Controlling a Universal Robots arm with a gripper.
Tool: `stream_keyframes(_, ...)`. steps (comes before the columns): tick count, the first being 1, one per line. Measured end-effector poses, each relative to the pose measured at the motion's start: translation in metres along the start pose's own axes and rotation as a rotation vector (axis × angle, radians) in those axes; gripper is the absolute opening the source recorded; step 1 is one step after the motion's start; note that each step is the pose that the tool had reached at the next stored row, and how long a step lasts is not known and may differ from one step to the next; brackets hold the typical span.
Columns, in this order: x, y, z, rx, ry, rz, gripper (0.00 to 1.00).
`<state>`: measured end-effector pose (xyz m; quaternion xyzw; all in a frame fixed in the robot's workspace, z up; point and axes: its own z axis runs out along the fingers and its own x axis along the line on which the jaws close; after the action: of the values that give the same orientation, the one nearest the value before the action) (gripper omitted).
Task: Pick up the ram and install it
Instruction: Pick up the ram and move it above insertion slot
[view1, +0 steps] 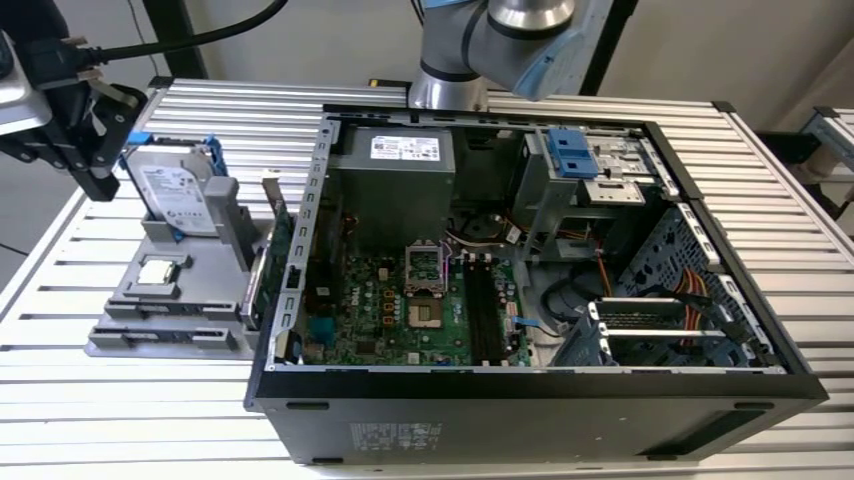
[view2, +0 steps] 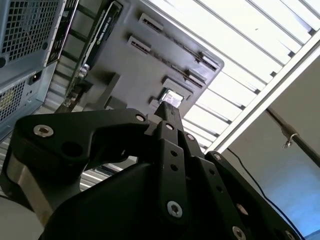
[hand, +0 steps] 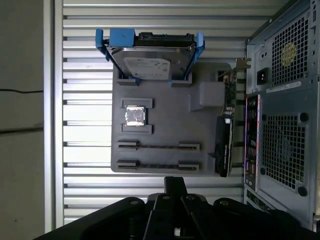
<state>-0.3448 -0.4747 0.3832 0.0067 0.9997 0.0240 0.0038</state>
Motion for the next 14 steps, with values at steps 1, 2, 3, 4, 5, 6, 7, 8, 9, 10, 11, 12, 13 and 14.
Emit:
stream_keyframes(1,0.0000,0.0000,0.0000,0.0000,0.0000,0.000,0.00)
stream_keyframes(2,0.0000,0.0000,0.0000,0.0000,0.0000,0.000,0.00)
stream_keyframes(3,0.0000,0.0000,0.0000,0.0000,0.0000,0.000,0.00)
stream_keyframes(4,0.0000,0.0000,0.0000,-0.0001,0.0000,0.000,0.00)
stream_keyframes(5,0.0000,0.0000,0.0000,0.0000,0.0000,0.000,0.00)
stream_keyframes(6,0.0000,0.0000,0.0000,0.0000,0.0000,0.000,0.00)
stream_keyframes(7,0.0000,0.0000,0.0000,0.0000,0.0000,0.000,0.00)
stream_keyframes(8,0.0000,0.0000,0.0000,0.0000,0.0000,0.000,0.00)
stream_keyframes(9,0.0000,0.0000,0.0000,0.0000,0.0000,0.000,0.00)
stream_keyframes(10,0.0000,0.0000,0.0000,0.0000,0.0000,0.000,0.00)
stream_keyframes(11,0.0000,0.0000,0.0000,0.0000,0.0000,0.000,0.00)
stream_keyframes(12,0.0000,0.0000,0.0000,0.0000,0.0000,0.000,0.00)
stream_keyframes(13,0.0000,0.0000,-0.0001,0.0000,0.0001,0.000,0.00)
stream_keyframes(14,0.0000,0.0000,0.0000,0.0000,0.0000,0.000,0.00)
